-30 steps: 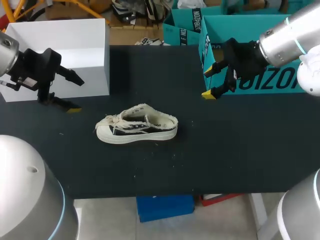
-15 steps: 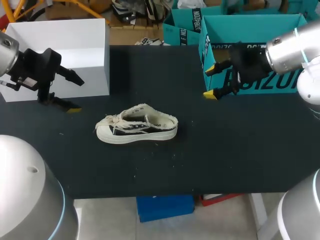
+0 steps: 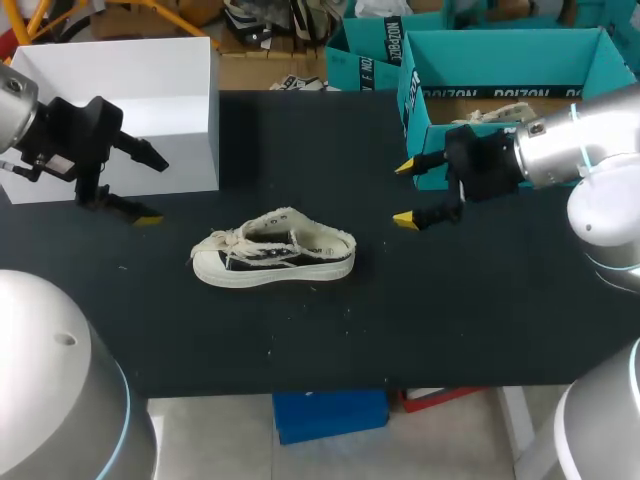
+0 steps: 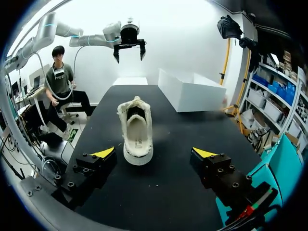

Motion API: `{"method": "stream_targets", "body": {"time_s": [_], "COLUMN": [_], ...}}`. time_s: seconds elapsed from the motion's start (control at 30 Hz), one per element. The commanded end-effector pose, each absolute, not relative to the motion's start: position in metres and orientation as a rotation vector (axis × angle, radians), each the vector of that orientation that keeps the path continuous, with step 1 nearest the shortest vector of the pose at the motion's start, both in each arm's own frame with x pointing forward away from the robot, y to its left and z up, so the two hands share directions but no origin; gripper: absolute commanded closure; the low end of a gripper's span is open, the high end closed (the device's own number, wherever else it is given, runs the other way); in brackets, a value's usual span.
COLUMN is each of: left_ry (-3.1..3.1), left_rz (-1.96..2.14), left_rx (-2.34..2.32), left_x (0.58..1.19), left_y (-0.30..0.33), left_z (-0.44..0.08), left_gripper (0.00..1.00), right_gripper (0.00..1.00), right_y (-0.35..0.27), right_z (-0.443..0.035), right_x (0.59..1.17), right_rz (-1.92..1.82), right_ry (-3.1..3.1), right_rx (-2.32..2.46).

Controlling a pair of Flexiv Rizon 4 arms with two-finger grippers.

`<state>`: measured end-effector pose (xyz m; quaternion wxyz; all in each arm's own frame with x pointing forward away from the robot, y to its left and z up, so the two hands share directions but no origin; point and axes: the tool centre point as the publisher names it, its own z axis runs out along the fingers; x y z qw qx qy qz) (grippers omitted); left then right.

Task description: Take the shoe out of the shoebox, open the shoe tongue, remove and reinsert the insole, then place the shoe into the shoebox

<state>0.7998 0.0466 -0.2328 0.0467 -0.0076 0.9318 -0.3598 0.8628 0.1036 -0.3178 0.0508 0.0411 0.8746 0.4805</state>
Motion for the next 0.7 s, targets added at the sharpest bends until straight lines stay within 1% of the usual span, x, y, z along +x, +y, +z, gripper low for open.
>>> {"method": "stream_targets", "body": {"time_s": [0.03, 0.27, 0.7], "left_ry": [2.839, 2.839, 2.839], "left_rz": [-1.098, -1.098, -1.098], "left_rx": [-0.021, -0.021, -0.021], "left_x": [0.799, 0.799, 0.799], "left_y": [0.047, 0.047, 0.047], "left_z": [-0.234, -0.234, -0.234], "left_gripper": [0.0, 0.0, 0.0], "right_gripper": [0.0, 0.0, 0.0], "right_y": [0.115, 0.127, 0.162], "right_z": [-0.331, -0.346, -0.366], "right_x": [0.878, 0.873, 0.845], "right_rz": [1.486, 1.486, 1.502], "right_ry": [2.679, 2.702, 2.66], "right_rx": [0.114, 0.117, 0.157]}}
